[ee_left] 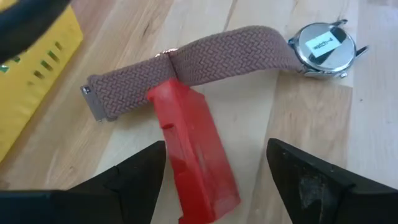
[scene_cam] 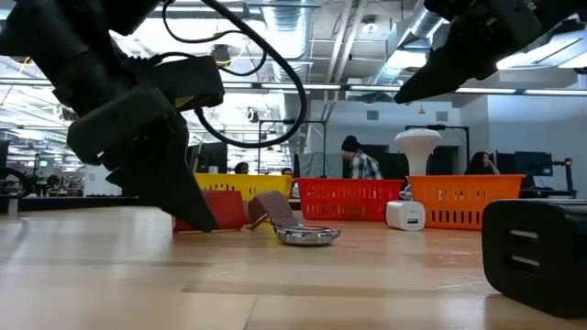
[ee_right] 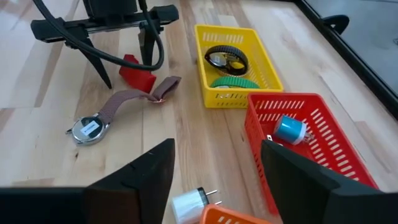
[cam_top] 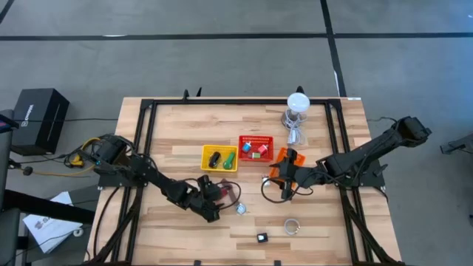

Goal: Pick & Place Office items
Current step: Put the red digital clock into the orange bin

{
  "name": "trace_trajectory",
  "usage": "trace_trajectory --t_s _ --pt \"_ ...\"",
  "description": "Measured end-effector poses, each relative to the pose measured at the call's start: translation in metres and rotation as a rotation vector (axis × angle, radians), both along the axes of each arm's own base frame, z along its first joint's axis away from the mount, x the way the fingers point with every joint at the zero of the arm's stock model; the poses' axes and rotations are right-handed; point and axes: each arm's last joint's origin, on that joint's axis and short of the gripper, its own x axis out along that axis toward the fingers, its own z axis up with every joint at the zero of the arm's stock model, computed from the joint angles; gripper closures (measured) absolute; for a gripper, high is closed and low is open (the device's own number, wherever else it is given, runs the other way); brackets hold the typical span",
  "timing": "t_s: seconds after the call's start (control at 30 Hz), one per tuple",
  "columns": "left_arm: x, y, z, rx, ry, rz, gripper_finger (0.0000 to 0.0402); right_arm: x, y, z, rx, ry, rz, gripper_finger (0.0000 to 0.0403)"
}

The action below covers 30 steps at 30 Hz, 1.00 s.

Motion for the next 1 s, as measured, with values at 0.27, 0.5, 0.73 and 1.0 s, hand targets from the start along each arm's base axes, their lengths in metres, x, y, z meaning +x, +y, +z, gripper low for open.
trace_trajectory --t_s 0.27,0.5,0.73,1.0 --pt "0.002 0.005 0.000 0.000 -0.001 0.016 0.0153 0.000 0.000 0.000 0.000 0.000 0.000 0.0176" --pt "0.005 0.011 0.000 -0.001 -0.001 0.037 0.0243 0.000 0.000 0.000 0.000 0.000 -0.002 0.0176" --pt "0.008 0.010 0.001 -0.036 -0.020 0.025 0.0321 0.005 -0.006 -0.003 -0.001 0.006 -0.028 0.0176" --pt "0.007 0.010 0.016 -0.061 -0.063 0.018 0.0358 0.034 -0.001 -0.029 -0.022 0.010 0.100 0.0176"
